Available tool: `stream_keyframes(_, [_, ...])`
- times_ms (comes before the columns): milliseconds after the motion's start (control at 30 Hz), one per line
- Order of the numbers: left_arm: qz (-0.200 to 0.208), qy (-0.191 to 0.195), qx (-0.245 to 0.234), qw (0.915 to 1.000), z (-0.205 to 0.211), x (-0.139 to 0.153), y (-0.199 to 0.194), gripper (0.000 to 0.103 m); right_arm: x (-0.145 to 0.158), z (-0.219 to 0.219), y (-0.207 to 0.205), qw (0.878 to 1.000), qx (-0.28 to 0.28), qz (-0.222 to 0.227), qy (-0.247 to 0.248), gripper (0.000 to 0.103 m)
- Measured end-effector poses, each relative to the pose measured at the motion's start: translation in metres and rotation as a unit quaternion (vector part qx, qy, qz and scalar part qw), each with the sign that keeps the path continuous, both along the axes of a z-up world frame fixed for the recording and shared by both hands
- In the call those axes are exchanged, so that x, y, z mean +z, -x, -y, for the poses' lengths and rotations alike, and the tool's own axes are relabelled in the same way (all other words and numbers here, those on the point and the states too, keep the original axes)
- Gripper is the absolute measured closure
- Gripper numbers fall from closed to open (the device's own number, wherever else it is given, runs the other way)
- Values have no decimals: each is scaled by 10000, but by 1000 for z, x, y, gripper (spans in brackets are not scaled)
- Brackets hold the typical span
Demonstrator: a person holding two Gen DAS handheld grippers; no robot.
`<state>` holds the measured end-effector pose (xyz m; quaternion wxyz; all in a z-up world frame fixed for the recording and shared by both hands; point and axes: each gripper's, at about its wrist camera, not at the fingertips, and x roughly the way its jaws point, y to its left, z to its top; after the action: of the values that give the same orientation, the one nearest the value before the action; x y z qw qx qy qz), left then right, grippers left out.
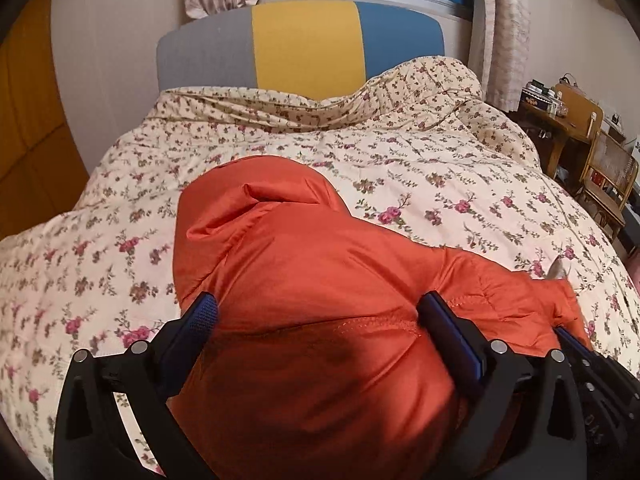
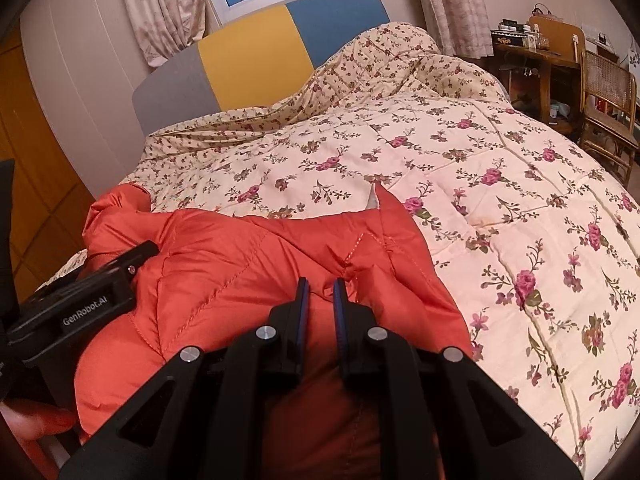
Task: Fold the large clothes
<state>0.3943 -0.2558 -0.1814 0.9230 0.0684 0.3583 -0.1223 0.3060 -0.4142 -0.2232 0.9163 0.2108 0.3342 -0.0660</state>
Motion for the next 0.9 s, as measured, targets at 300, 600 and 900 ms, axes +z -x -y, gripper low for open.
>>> stream_keyframes(300, [140,-90,-40,9999,-4,5,25,3,2,1,10,9998,-42,202,5,93])
stream_keyframes(600, [202,550,-239,9980,-41,18,95,3,46,-18,25,9971,350,331,591,72])
stream_keyframes(900, [-74,-399,162,9990,-1,34,10,3,45,2,-37,9987,390,-158,275,72])
